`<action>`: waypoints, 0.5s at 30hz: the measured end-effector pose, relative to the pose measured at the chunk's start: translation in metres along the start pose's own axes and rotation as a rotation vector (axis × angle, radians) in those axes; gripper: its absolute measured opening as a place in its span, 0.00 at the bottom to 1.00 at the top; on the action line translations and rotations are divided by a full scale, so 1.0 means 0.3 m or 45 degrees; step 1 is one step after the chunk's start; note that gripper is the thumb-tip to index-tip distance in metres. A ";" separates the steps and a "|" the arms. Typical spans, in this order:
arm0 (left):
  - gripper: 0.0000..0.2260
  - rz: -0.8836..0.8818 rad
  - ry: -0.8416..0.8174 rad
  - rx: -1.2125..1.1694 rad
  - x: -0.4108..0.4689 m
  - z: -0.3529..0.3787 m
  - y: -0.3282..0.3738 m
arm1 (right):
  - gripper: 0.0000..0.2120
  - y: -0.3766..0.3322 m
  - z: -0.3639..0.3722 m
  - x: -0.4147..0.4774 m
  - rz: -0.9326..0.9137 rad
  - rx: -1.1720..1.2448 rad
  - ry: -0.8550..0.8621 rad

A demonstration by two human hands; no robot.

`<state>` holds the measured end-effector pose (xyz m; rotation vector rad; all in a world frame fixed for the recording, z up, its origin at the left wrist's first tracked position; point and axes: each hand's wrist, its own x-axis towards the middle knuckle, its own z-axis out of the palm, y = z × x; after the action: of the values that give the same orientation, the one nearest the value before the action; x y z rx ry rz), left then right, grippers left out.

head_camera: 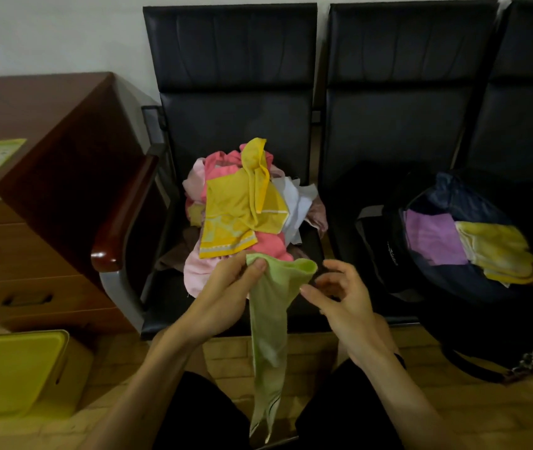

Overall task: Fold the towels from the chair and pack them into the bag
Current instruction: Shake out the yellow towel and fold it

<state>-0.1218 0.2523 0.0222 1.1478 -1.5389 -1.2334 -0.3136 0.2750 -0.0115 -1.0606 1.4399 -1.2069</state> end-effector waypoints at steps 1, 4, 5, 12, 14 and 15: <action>0.11 0.014 -0.032 -0.023 0.010 -0.012 0.010 | 0.27 0.014 -0.010 0.027 0.030 -0.045 -0.042; 0.10 0.042 -0.148 -0.028 0.030 -0.048 0.051 | 0.28 0.017 -0.040 0.090 0.143 0.004 -0.350; 0.11 0.047 -0.185 -0.012 0.035 -0.060 0.065 | 0.22 0.008 -0.051 0.101 0.154 0.012 -0.476; 0.16 0.020 -0.222 0.074 0.041 -0.209 0.082 | 0.04 -0.186 -0.087 0.133 -0.180 0.024 -0.364; 0.18 -0.024 -0.156 0.099 0.034 -0.227 0.064 | 0.09 -0.246 -0.085 0.112 -0.325 -0.058 -0.416; 0.18 -0.034 -0.119 0.106 0.029 -0.230 0.057 | 0.13 -0.261 -0.077 0.100 -0.386 -0.122 -0.449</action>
<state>-0.0601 0.2303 0.0513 1.1816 -1.6630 -1.2670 -0.3383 0.2388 0.0637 -1.5159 1.0979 -1.0954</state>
